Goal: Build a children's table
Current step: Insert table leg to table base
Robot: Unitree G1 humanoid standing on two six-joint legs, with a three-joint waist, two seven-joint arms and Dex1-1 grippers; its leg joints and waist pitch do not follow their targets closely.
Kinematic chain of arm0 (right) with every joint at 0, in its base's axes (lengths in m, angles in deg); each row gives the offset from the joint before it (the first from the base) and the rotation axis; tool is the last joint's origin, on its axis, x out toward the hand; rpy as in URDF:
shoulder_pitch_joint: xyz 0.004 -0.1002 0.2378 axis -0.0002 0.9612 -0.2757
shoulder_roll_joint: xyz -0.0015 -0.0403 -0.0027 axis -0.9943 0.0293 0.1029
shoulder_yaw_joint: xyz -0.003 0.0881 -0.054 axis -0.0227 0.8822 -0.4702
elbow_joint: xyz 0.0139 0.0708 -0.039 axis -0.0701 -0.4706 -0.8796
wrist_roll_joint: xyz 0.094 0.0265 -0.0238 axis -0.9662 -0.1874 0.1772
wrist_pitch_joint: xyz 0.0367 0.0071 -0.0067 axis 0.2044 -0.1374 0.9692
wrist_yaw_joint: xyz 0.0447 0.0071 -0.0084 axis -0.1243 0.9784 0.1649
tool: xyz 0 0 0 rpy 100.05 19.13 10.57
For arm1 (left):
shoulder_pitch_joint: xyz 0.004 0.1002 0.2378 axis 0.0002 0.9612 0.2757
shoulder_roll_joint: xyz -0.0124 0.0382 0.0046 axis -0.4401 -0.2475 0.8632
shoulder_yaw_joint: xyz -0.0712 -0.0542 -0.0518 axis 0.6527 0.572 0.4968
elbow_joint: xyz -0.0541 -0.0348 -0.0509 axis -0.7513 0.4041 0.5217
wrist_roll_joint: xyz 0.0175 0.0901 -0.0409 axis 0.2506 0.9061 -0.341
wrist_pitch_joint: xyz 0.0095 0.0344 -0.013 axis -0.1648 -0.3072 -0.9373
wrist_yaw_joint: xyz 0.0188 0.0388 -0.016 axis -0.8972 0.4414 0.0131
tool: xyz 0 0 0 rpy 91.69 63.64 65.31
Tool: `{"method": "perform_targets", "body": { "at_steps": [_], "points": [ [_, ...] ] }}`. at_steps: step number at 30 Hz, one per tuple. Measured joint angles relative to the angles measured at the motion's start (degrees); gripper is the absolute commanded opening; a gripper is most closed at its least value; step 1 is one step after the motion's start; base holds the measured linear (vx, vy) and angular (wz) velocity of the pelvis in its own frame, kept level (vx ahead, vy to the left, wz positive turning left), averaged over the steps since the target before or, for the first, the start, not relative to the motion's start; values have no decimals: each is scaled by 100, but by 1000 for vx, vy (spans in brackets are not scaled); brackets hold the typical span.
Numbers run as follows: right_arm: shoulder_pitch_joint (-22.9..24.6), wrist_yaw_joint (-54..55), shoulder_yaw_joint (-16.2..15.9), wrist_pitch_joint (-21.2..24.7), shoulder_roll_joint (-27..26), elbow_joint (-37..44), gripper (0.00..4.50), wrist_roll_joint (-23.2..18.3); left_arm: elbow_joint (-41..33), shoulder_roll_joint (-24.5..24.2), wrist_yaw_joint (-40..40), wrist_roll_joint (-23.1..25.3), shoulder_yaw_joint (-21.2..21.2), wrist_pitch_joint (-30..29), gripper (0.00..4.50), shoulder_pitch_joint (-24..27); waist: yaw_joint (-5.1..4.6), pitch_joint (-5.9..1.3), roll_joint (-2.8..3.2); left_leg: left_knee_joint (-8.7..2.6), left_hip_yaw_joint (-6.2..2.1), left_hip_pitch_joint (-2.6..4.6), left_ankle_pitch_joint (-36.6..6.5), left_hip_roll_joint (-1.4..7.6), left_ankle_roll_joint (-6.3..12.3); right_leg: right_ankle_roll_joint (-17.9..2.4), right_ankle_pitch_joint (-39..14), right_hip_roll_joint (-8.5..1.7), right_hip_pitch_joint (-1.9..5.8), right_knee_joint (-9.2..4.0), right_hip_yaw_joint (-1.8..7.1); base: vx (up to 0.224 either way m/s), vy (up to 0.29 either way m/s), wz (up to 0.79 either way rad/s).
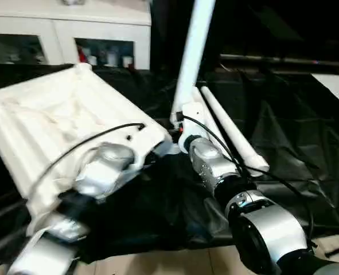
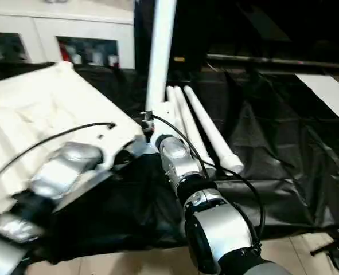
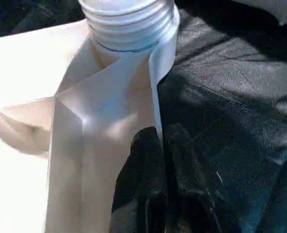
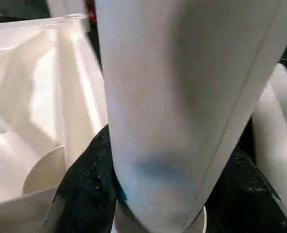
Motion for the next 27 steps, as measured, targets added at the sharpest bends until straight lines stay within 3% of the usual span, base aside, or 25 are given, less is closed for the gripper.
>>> {"method": "perform_targets", "body": {
  "at_steps": [3,9,15,20,27],
  "points": [
    [7,-876,-90,0,208,52,189,34,-139,-390,348,-137,41,323,0,151,-63,0,0,0,-4,-4,13,49,-22,-49,-5,58,-1,-5,-1,0,0,0],
    [94,-2671,-329,-50,625,244,189,53,-299,-962,1073,-365,119,854,0,359,-71,0,-6,-8,28,-2,-3,83,-33,-105,-45,85,-4,-8,-12,0,0,0],
    [251,-4333,-427,-129,954,447,189,33,-473,-1439,1835,-692,182,1301,0,614,-64,-6,-74,-7,50,-1,-6,92,-5,-127,-63,86,-4,-8,-18,0,0,0],
    [316,-5110,-432,-112,1046,491,189,-109,-472,-1729,2353,-842,207,1540,0,652,-44,13,-156,-2,73,3,-4,105,-6,-127,-63,85,-4,-3,-20,0,0,0],
    [367,-5495,-424,4,1075,487,189,-255,-279,-1855,2676,-942,205,1785,0,629,9,17,-158,6,101,6,-2,111,-8,-127,-63,78,-4,6,-14,0,0,0]
  ]
}}
